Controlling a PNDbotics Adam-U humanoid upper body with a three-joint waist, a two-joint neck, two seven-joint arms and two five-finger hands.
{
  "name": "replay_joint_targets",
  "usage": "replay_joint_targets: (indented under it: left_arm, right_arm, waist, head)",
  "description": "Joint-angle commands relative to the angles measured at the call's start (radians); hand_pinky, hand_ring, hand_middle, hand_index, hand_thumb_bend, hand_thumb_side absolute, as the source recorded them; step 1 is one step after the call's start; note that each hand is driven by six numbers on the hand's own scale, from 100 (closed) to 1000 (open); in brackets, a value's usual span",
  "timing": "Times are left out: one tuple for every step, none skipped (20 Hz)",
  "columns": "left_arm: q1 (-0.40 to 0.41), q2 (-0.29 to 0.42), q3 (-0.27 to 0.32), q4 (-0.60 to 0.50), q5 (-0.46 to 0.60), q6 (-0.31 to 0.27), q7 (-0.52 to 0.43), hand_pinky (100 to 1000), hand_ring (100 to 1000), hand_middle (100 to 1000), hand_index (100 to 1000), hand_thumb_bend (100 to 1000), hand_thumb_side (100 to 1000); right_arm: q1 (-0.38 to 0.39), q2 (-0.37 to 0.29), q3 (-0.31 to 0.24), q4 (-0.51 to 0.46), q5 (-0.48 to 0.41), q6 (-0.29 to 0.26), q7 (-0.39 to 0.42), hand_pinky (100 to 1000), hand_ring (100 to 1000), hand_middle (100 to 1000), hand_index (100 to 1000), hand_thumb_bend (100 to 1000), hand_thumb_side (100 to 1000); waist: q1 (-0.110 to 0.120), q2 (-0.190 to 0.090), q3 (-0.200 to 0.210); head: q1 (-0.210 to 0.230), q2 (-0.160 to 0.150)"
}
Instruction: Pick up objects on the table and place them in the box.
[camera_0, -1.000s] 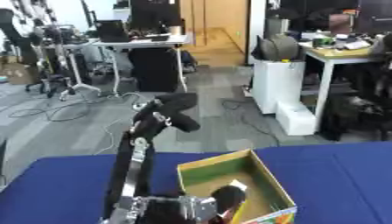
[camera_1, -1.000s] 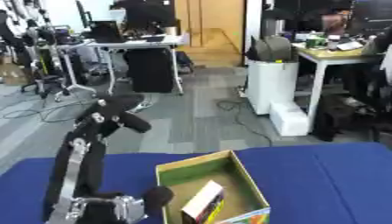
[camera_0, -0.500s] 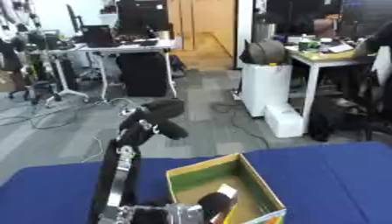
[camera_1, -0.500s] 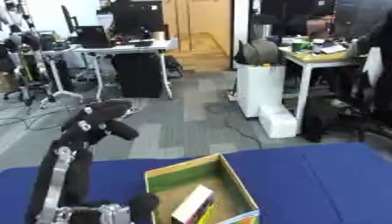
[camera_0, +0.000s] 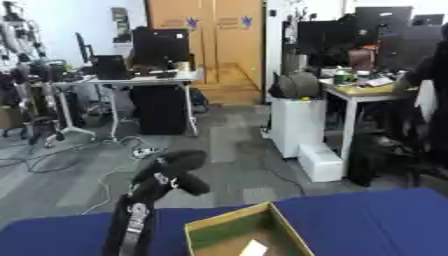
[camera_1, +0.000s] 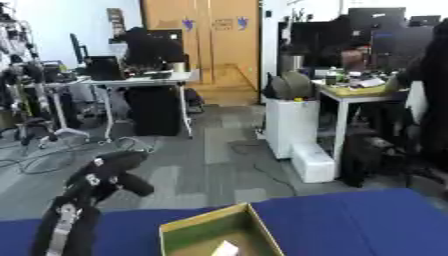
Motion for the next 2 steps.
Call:
replay_joint_targets:
  left_arm:
    - [-0.008, 0.01, 0.001, -0.017, 0.012, 0.0, -0.007, 486, 539, 725, 812, 645, 583]
    - [-0.008, 0.01, 0.001, -0.017, 0.013, 0.0, -0.007, 486, 539, 725, 813, 648, 582]
  right_arm:
    - [-0.006, -0.008, -0.002, -0.013, -0.002, -0.061, 0.069, 243, 357, 443, 581, 100, 1000]
    - [-0.005, -0.008, -0.002, -0.013, -0.002, -0.062, 0.071, 242, 357, 442, 581, 100, 1000]
  waist:
    - [-0.007, -0.004, 0.003]
    - [-0.007, -0.004, 0.003]
  head:
    - [0.008, -0.004]
    - [0.012, 0.003]
